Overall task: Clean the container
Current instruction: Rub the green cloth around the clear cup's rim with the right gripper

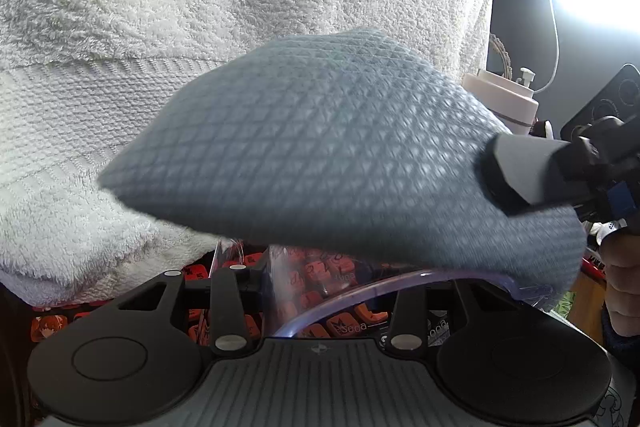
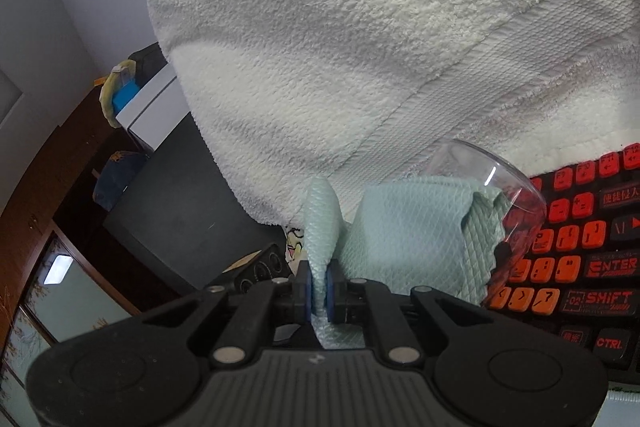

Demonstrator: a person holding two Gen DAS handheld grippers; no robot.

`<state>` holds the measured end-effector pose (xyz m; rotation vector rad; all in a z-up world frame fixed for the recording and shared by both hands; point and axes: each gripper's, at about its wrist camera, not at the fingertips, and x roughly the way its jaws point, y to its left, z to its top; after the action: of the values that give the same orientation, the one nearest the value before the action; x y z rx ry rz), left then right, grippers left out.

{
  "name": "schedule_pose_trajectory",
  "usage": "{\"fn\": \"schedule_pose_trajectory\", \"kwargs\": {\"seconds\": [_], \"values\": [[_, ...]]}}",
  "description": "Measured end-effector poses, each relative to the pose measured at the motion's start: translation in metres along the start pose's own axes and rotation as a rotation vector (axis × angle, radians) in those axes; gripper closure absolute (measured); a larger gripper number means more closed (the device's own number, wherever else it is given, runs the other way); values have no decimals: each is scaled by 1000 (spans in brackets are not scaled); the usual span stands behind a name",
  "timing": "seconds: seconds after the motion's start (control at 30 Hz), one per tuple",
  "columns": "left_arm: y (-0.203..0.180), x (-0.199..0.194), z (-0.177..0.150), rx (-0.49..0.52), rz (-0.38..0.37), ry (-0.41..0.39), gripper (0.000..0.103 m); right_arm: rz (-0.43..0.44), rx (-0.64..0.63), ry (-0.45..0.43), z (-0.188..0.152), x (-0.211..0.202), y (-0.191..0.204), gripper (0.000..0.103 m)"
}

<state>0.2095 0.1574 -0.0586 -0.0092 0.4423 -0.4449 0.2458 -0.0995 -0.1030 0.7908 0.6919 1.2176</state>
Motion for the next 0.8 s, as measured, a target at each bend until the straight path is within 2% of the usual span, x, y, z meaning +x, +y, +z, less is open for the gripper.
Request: {"fn": "schedule_pose_trajectory", "kwargs": {"seconds": [0.2, 0.37, 0.67, 0.8], "values": [[0, 1, 0, -1, -1, -1, 63, -25, 69, -80, 7, -17, -16, 97], [-2, 2, 0, -3, -3, -1, 64, 28, 207, -109, 8, -23, -38, 97], [-2, 2, 0, -4, -5, -2, 64, 142, 340, -37, -5, -5, -49, 97], [2, -1, -1, 1, -2, -1, 63, 167, 390, -34, -6, -3, -54, 97]]}}
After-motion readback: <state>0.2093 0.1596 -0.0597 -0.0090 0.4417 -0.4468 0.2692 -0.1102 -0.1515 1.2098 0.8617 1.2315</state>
